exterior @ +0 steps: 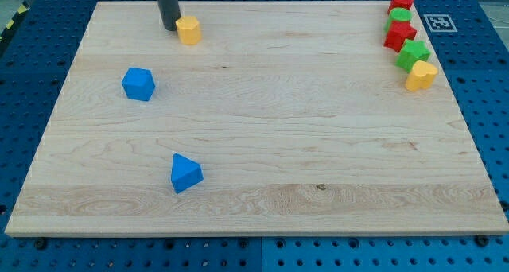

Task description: Move the yellow hexagon towards the centre of the board

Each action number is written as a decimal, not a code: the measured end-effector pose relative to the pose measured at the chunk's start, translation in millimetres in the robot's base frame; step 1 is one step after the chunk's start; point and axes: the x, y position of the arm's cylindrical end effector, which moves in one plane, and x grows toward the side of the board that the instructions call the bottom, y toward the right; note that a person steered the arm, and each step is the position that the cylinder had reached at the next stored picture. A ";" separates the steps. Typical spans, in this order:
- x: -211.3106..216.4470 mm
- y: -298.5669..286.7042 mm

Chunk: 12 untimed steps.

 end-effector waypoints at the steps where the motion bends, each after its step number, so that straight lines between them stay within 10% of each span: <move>1: 19.5 22.8; 9: 68.8 43.5; 12: 20.4 7.4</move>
